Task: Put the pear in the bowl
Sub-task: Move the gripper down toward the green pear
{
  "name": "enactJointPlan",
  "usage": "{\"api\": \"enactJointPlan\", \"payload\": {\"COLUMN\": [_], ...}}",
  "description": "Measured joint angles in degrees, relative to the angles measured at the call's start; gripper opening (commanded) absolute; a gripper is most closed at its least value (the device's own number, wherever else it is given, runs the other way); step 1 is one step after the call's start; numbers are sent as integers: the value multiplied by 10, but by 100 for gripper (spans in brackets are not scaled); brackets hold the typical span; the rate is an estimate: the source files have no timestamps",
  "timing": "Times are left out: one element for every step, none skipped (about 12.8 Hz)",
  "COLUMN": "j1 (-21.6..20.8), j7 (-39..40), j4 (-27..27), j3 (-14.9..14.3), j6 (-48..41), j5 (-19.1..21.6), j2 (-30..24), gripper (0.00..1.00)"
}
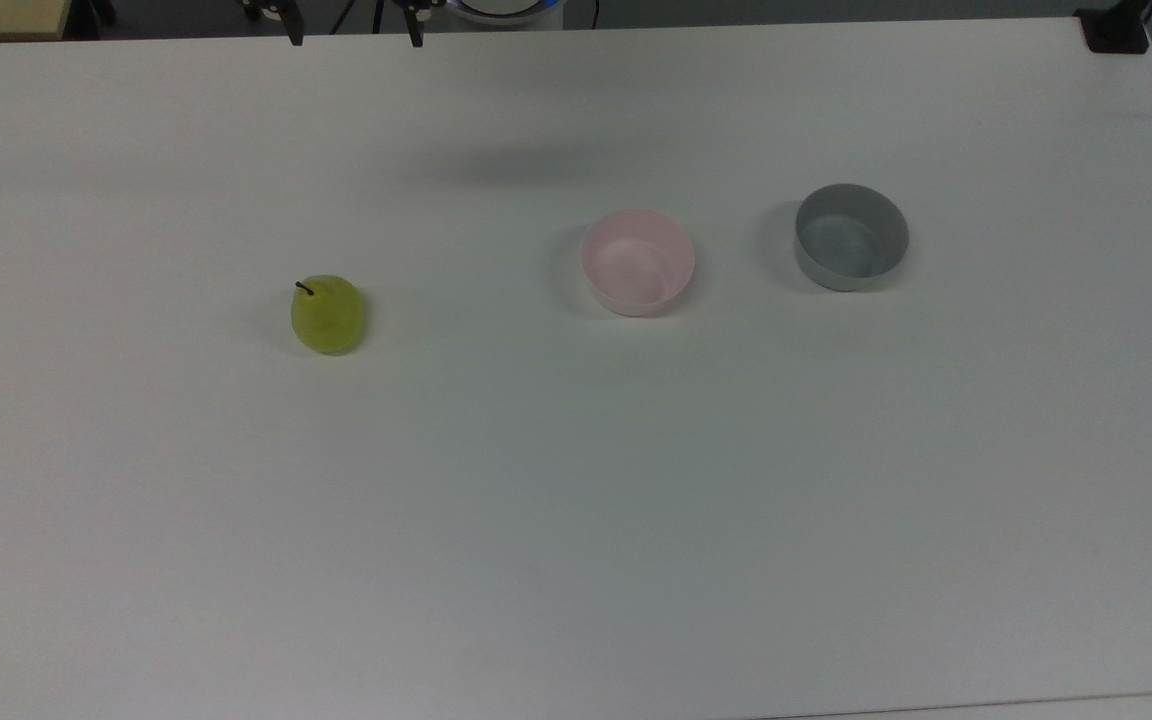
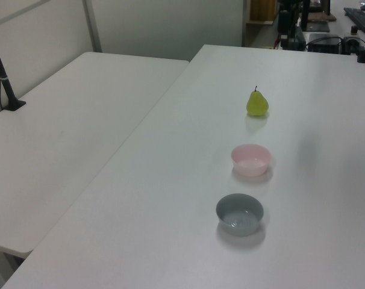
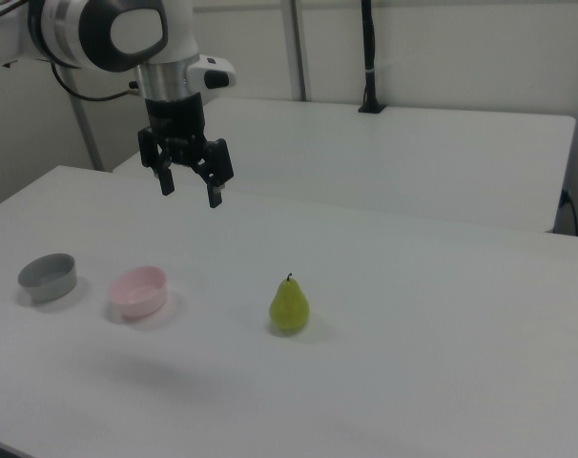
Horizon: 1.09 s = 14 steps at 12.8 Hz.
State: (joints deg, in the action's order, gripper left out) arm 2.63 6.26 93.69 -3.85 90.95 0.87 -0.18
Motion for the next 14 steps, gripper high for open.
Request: {"api": "enactJointPlan", "payload": {"j1": [1, 1, 1, 1, 0, 0, 0, 0, 0, 0, 0, 0, 0, 1], "j7": [0, 0, 0, 0, 0, 0, 3, 12, 20, 24, 26, 35, 50, 61], "j4": [2, 2, 2, 2, 2, 2, 2, 2, -3, -11, -17, -20, -21, -22], "j3": [1, 1, 0, 0, 0, 0, 0, 0, 0, 0, -4, -13, -21, -27], "j6": [0, 7, 16, 20, 20, 21, 22, 22, 25, 28, 50, 80, 97, 110], "j5": [0, 1, 6, 12, 17, 23, 28, 30, 30, 30, 30, 29, 20, 8], "j2": [5, 5, 6, 7, 11, 17, 22, 27, 36, 49, 64, 87, 114, 143], "gripper": [100, 100, 100, 100, 100, 100, 100, 100, 100, 100, 100, 100, 100, 100]}}
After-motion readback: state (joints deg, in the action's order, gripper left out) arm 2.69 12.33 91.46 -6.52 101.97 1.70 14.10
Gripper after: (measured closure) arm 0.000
